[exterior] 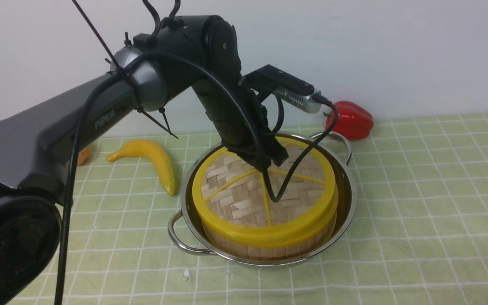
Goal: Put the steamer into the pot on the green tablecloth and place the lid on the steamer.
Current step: 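Place the yellow bamboo steamer lid onto the steamer in the pot with the left gripper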
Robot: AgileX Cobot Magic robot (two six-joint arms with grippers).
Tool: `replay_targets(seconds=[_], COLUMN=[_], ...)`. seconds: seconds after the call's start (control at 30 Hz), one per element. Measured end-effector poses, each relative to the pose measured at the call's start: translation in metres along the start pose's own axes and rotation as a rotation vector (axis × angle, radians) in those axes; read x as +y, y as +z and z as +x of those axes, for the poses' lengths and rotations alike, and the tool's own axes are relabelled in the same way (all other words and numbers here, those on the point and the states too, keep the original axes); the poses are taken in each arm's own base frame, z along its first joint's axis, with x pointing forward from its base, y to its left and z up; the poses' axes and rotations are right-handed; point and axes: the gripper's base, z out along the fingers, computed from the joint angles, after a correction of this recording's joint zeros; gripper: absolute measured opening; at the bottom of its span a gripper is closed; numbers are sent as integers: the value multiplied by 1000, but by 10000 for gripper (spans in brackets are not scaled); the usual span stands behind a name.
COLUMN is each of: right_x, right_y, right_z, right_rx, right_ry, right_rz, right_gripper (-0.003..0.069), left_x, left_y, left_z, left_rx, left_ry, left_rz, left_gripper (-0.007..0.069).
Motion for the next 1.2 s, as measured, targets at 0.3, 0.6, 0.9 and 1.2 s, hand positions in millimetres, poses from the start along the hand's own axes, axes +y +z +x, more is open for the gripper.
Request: replay_targets(seconds=[0.3,0.6,0.9,1.2], right_x=[0,0,0,0], right_y=[0,0,0,0], right_z=[0,0,0,0], right_rx=[0,0,0,0], right_ry=[0,0,0,0], right_rz=[0,0,0,0], right_gripper=[243,243,243,243], left_x=[0,-2,0,-1], left_y=[0,1,1,3], left_z=[-3,-4,-3,-3], left_rx=[-31,-42,-32,-27], left_ry=[35,41,42,35], left_rz=[1,26,4,21], left_gripper=[117,117,117,117])
